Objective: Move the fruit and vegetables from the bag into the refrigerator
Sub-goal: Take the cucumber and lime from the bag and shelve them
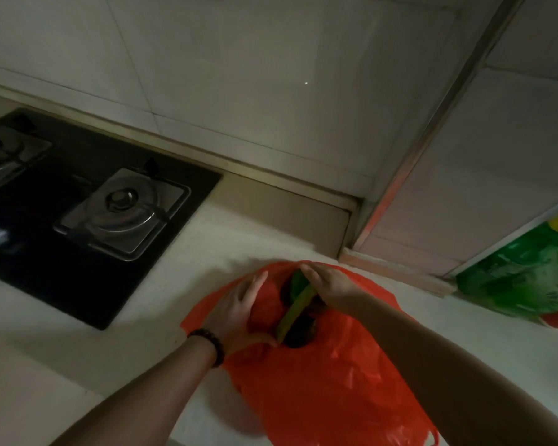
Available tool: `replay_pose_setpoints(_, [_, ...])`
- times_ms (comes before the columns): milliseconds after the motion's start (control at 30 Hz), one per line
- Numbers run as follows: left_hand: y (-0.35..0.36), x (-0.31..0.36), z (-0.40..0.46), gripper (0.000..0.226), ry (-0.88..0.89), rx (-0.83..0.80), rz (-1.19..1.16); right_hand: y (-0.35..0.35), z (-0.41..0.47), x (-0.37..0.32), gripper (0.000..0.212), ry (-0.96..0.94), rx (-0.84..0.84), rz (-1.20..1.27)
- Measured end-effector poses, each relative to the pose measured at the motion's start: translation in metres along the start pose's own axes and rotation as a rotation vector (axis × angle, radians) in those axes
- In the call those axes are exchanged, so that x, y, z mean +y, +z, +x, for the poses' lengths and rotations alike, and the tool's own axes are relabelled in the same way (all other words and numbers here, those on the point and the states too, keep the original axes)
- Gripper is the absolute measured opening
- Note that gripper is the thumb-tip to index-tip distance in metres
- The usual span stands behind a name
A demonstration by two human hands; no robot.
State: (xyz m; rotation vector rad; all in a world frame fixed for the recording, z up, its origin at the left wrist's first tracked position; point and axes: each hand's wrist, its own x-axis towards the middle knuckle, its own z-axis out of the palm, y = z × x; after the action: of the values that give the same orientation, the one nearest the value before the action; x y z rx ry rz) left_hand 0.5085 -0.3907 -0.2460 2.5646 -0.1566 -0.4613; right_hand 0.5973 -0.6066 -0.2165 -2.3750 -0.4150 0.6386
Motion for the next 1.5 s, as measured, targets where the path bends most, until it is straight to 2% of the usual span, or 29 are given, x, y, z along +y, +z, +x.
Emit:
replay_pose_setpoints(133, [-0.005, 0.009, 0.022, 0.110, -0.075, 0.086, 0.000, -0.010, 0.010, -0.006, 0.041, 0.020, 0.115, -0.011])
replay_pose_setpoints(267, [-0.014, 0.022, 0.034, 0.100, -0.109, 0.171, 0.043, -0.032, -0.001, -0.005, 0.031, -0.097, 0.175, -0.074])
replay_pose_setpoints(333, [-0.013, 0.027, 0.029, 0.091, -0.037, 0.276, 0.061, -0.039, -0.012, -0.002, 0.035, -0.120, 0.146, -0.144])
replay_pose_setpoints(433, [-0.004, 0.040, 0.024, 0.065, 0.157, 0.417, 0.182, -0.042, -0.025, 0.004, 0.042, -0.102, 0.150, -0.223])
replay_pose_setpoints(533, [0.008, 0.056, 0.031, 0.051, 0.211, 0.392, 0.249, -0.039, -0.034, 0.010, 0.044, -0.107, 0.165, -0.253])
replay_pose_setpoints(667, [0.017, 0.065, 0.039, 0.054, 0.142, 0.365, 0.250, -0.030, -0.044, 0.011, 0.033, -0.122, 0.233, -0.236])
replay_pose_setpoints(867, [0.008, 0.068, 0.035, 0.024, 0.161, 0.453, 0.076, -0.028, -0.051, 0.003, 0.030, -0.144, 0.353, -0.117])
replay_pose_setpoints(933, [0.000, 0.068, 0.030, 0.023, 0.138, 0.502, 0.002, -0.026, -0.053, 0.000, 0.037, -0.091, 0.321, -0.114])
replay_pose_setpoints(1000, [-0.011, 0.070, 0.024, 0.023, 0.123, 0.540, -0.088, -0.020, -0.053, -0.001, 0.039, -0.048, 0.215, -0.182])
replay_pose_setpoints(1133, [-0.033, 0.075, 0.012, 0.029, 0.073, 0.559, -0.193, -0.001, -0.055, -0.001, 0.041, -0.093, -0.003, -0.337])
replay_pose_setpoints(1200, [-0.041, 0.079, 0.009, 0.029, 0.058, 0.551, -0.244, 0.005, -0.056, 0.001, 0.047, -0.105, -0.032, -0.453])
replay_pose_setpoints(1300, [-0.050, 0.086, 0.008, 0.027, 0.071, 0.581, -0.299, 0.011, -0.057, 0.002, 0.052, -0.070, -0.034, -0.503])
replay_pose_setpoints(1500, [-0.071, 0.110, 0.006, 0.027, 0.146, 0.705, -0.321, 0.016, -0.058, -0.006, 0.050, -0.044, -0.020, -0.446])
